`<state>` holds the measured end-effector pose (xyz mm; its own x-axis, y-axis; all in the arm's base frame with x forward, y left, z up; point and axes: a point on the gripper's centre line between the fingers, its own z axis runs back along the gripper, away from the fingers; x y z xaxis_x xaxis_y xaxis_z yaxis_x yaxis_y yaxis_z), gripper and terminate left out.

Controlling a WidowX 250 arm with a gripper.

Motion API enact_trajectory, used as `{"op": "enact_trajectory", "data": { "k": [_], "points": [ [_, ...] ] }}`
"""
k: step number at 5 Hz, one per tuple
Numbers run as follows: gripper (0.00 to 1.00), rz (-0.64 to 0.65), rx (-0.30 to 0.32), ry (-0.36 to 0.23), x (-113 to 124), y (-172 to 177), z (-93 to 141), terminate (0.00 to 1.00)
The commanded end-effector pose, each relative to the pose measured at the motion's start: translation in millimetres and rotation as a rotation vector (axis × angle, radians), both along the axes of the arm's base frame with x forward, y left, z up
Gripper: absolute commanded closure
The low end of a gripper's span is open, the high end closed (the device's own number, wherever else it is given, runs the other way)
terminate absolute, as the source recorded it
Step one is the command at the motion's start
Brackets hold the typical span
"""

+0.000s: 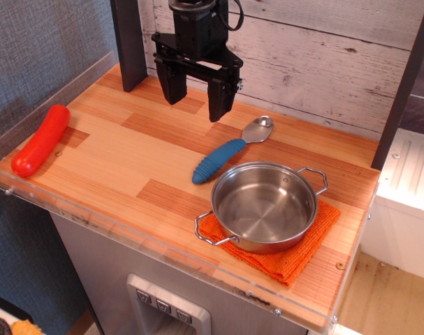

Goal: Put the blue spoon to the upper right of the hot dog

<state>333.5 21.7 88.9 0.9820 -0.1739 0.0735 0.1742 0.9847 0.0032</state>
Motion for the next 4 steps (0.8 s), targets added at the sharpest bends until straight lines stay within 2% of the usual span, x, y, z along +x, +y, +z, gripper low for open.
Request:
{"op": "enact_trajectory", "data": {
  "k": [1,2,4],
  "points": [
    [0.00,0.000,0.000,0.000,0.0,0.0,0.0,0.00],
    [0.00,-0.016,-0.016,-0.018,4.8,-14.7,-15.4,0.00],
    [0.00,0.034,0.085,-0.038,19.2,-4.5,-47.1,0.00]
  ]
}}
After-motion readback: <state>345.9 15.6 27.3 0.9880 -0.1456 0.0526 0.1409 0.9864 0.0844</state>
